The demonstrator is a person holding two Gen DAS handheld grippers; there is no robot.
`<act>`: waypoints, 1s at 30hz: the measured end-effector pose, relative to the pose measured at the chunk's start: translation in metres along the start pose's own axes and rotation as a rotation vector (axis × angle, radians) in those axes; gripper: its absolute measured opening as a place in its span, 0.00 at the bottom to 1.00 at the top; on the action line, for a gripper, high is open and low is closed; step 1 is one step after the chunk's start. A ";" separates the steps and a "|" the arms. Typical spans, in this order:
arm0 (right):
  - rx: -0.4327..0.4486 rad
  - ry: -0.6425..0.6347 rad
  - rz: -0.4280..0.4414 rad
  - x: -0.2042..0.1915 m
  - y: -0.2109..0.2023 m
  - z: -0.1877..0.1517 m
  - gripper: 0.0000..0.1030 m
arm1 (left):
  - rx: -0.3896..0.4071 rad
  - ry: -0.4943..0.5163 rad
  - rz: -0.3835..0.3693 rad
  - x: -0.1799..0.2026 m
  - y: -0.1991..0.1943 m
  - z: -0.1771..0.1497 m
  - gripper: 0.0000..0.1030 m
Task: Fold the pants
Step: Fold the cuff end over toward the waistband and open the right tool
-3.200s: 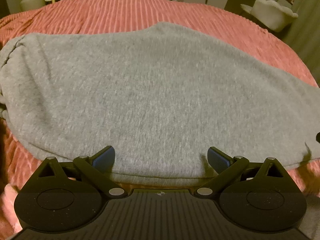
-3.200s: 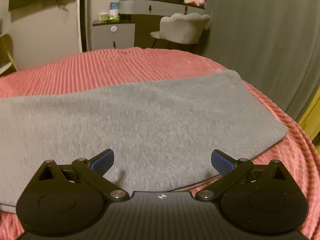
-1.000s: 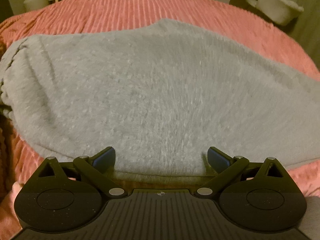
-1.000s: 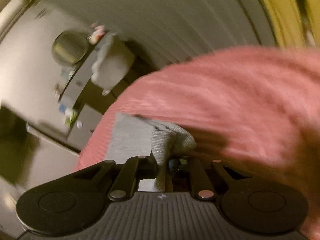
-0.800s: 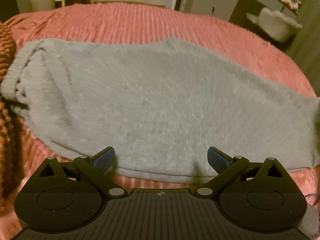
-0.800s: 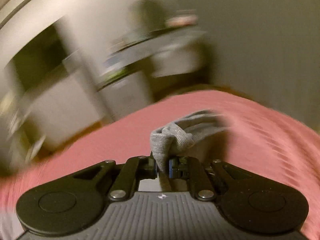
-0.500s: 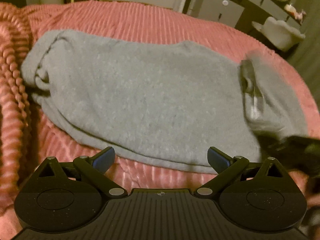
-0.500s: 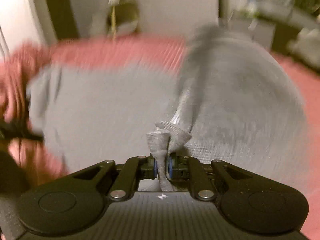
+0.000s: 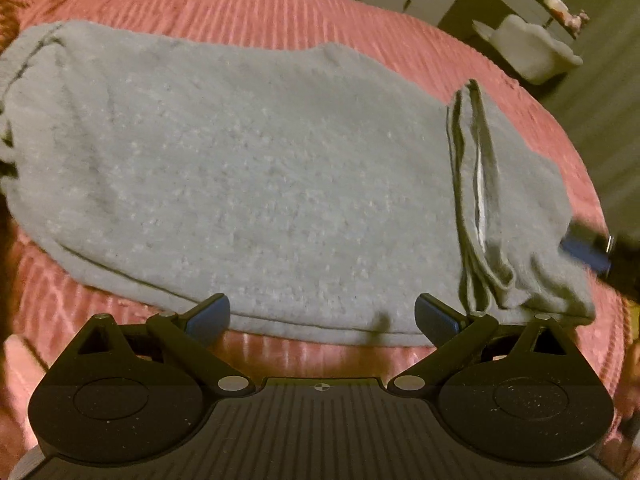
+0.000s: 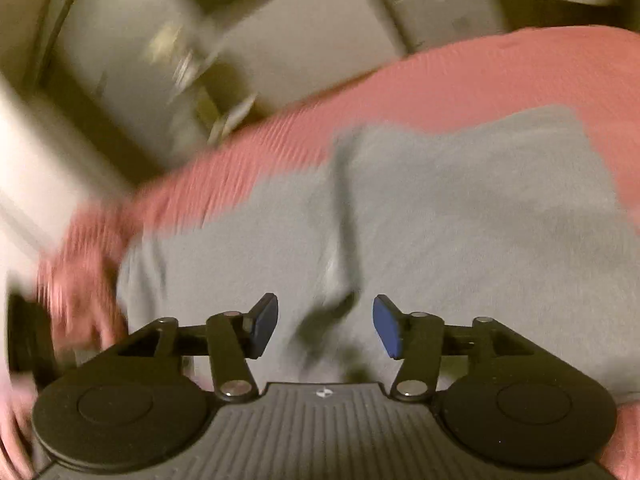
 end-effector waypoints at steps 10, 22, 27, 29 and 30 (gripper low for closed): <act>0.123 0.020 -0.221 0.018 0.080 0.080 0.35 | -0.031 0.135 -0.028 0.027 0.016 -0.005 0.99; -0.052 -0.045 -0.087 -0.001 0.087 0.024 0.32 | -0.058 0.078 -0.086 0.009 0.015 -0.004 0.99; 0.063 0.017 -0.196 0.023 0.072 0.061 0.32 | -0.053 0.112 -0.078 0.017 0.011 -0.007 0.99; 0.054 -0.001 -0.220 0.026 0.082 0.062 0.31 | -0.046 0.125 -0.083 0.020 0.010 -0.008 0.99; 0.019 -0.021 -0.219 0.022 0.094 0.055 0.31 | -0.047 0.124 -0.083 0.020 0.009 -0.009 0.99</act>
Point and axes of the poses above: each gripper's, at about its wrist camera, not at the fingertips, and y roughly the way its jaws point, x to its right, z to its top, the point moved 10 cm from there along y, roughly the way its jaws point, and after that the axes turned 5 degrees about x, right-handed, at the moved point
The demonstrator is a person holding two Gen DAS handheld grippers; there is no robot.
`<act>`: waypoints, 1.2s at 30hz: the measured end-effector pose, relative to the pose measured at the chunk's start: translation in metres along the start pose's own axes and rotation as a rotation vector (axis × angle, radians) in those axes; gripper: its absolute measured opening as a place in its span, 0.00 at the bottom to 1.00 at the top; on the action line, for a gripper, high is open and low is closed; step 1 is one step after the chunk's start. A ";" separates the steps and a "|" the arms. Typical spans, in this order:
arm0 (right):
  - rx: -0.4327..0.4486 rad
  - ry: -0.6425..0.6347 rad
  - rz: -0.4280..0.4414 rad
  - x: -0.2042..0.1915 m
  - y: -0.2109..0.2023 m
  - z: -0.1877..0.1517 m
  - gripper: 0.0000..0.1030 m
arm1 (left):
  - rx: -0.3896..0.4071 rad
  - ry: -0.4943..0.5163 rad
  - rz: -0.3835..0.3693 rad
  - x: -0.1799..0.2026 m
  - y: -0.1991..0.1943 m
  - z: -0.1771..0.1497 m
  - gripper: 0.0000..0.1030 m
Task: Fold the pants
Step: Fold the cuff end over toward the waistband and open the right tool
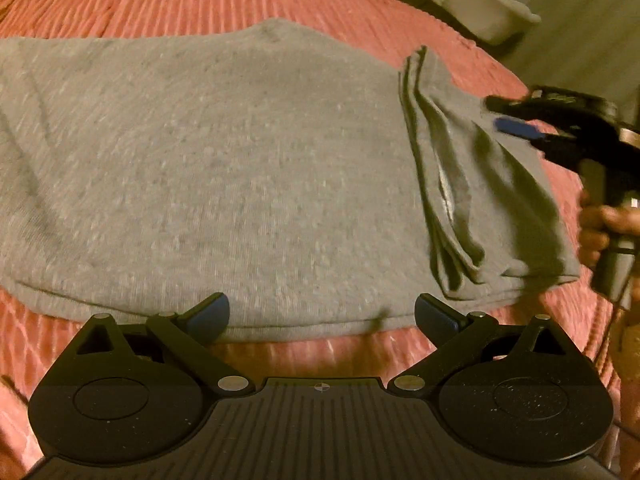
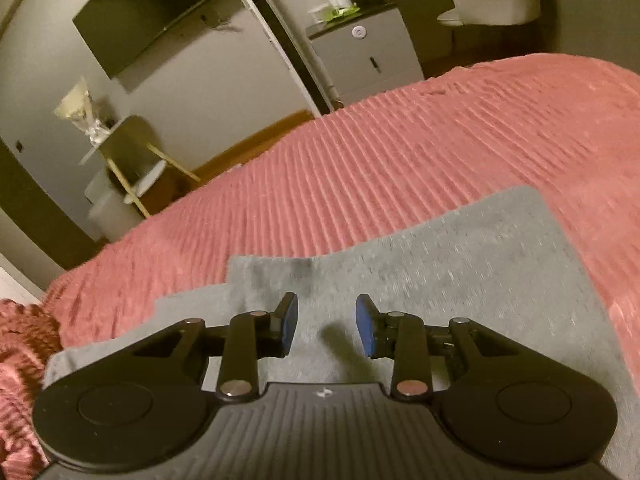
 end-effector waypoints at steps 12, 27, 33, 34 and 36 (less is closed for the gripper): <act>-0.187 0.025 0.196 -0.030 -0.050 -0.118 0.39 | 0.002 -0.053 0.020 -0.009 -0.013 -0.002 0.99; -0.165 0.122 0.117 0.006 -0.098 -0.117 0.69 | 0.179 -0.221 0.163 -0.094 -0.086 0.015 0.99; -0.044 0.078 -0.056 0.024 -0.104 -0.091 0.80 | 0.151 -0.225 0.170 -0.092 -0.077 0.006 0.99; -0.019 0.050 -0.100 0.027 -0.101 -0.087 0.81 | 0.143 -0.215 0.172 -0.089 -0.074 0.005 0.99; -0.024 -0.032 -0.201 0.033 -0.091 -0.089 0.90 | 0.129 -0.195 0.182 -0.085 -0.072 0.002 0.98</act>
Point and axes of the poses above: each gripper's, at about its wrist camera, not at the fingertips, and y roughly the way its jaws point, x to its right, z to its top, the point moved 10 cm from there along y, roughly the way its jaws point, and after that the axes turned 5 degrees about x, right-handed, at the moved point
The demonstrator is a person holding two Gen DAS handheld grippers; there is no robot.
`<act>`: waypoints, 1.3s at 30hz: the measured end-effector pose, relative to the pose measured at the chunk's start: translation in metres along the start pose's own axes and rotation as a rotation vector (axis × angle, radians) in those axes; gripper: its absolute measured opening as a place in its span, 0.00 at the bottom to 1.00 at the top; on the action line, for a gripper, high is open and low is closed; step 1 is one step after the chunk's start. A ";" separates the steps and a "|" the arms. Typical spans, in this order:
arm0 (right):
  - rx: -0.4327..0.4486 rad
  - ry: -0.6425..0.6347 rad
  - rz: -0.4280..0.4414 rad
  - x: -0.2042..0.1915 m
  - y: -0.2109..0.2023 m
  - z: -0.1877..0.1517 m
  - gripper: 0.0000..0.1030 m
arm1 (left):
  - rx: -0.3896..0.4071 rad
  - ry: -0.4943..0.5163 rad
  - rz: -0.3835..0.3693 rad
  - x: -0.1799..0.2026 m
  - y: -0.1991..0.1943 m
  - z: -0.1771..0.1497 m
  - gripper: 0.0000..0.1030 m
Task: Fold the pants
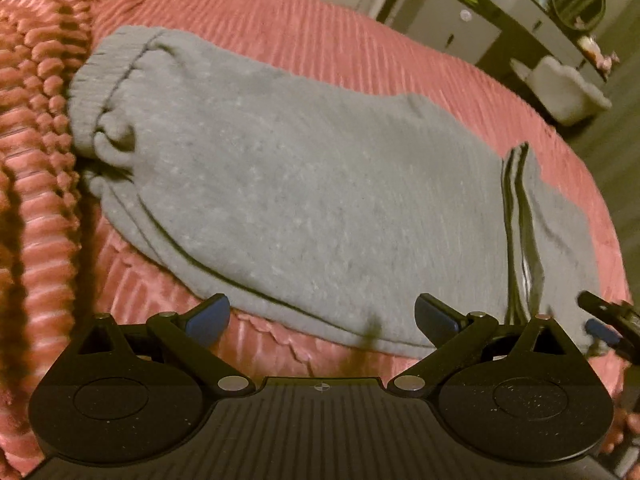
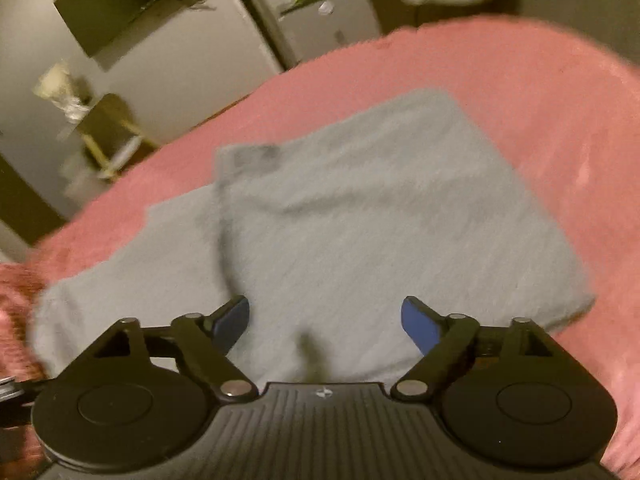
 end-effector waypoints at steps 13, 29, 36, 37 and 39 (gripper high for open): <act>0.110 -0.395 -0.285 -0.026 0.012 0.022 0.97 | 0.017 -0.065 0.100 -0.047 -0.006 0.014 0.98; 0.009 -0.181 0.090 -0.041 0.020 -0.025 0.97 | 0.040 -0.146 0.035 -0.094 0.013 0.028 0.98; -0.001 -0.231 0.091 -0.050 0.027 -0.035 0.97 | 0.071 -0.207 -0.036 -0.101 0.019 0.038 0.98; -0.002 -0.243 0.094 -0.051 0.025 -0.037 0.97 | 0.077 -0.220 -0.054 -0.101 0.020 0.040 0.98; -0.001 -0.259 0.093 -0.051 0.023 -0.040 0.97 | 0.063 -0.242 -0.053 -0.106 0.024 0.039 0.98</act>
Point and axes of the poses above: each gripper's, at about its wrist camera, not at the fingertips, and y roughly the way its jaws point, x to its right, z to its top, the point moved 10 cm from there along y, roughly the way its jaws point, and after that the axes turned 5 degrees about x, right-handed, at the moved point
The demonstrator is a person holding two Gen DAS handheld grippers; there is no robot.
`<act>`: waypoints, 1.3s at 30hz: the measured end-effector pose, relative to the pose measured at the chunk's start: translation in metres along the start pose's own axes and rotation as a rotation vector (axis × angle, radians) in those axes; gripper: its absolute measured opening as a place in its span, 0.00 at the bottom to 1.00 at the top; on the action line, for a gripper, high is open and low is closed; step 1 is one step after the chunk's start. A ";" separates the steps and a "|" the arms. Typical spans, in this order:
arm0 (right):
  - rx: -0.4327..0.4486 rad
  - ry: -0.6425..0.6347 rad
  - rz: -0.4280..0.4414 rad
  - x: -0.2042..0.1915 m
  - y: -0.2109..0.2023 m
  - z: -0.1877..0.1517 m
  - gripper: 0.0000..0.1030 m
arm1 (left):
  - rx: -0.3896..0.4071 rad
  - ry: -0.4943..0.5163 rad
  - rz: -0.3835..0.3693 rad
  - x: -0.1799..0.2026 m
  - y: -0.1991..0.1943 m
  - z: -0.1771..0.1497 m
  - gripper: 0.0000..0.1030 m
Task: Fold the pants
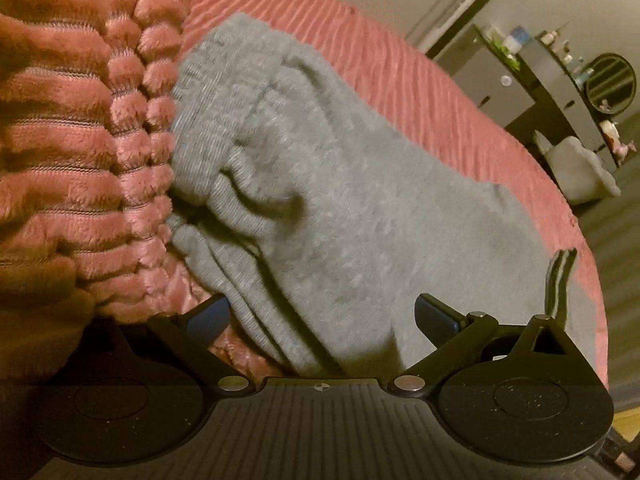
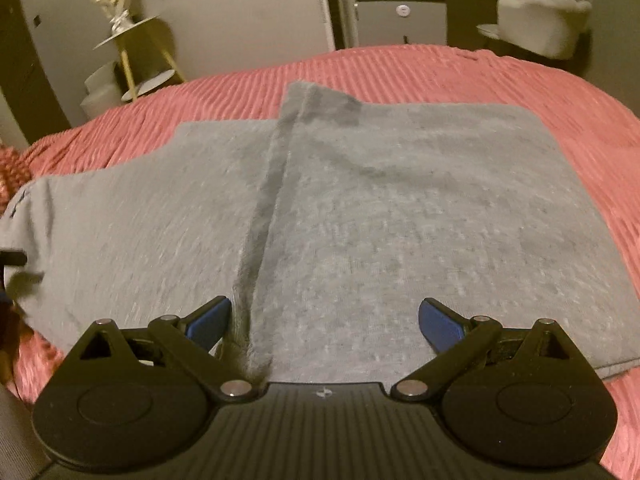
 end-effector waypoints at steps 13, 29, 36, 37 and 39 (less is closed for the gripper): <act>0.000 0.001 0.003 -0.003 0.000 0.002 0.97 | 0.090 -0.077 -0.058 -0.006 0.000 0.012 0.74; -0.002 0.005 -0.001 -0.003 0.001 0.001 0.97 | 0.188 -0.116 -0.064 -0.023 0.015 0.028 0.51; -0.002 0.060 -0.006 0.004 -0.004 0.005 0.97 | 0.279 -0.084 -0.032 -0.007 -0.013 0.033 0.24; 0.003 0.078 -0.008 0.008 -0.005 0.006 0.97 | 0.300 -0.068 -0.034 0.000 -0.019 0.036 0.24; 0.012 0.117 -0.014 0.016 -0.009 0.008 0.97 | 0.334 -0.029 -0.024 0.015 -0.033 0.042 0.23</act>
Point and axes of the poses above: each gripper's, at about its wrist camera, not at the fingertips, and y roughly the way its jaws point, x to its right, z to its top, the point moved 10 cm from there along y, roughly the way its jaws point, and after that the axes turned 5 degrees about x, right-handed, at the moved point
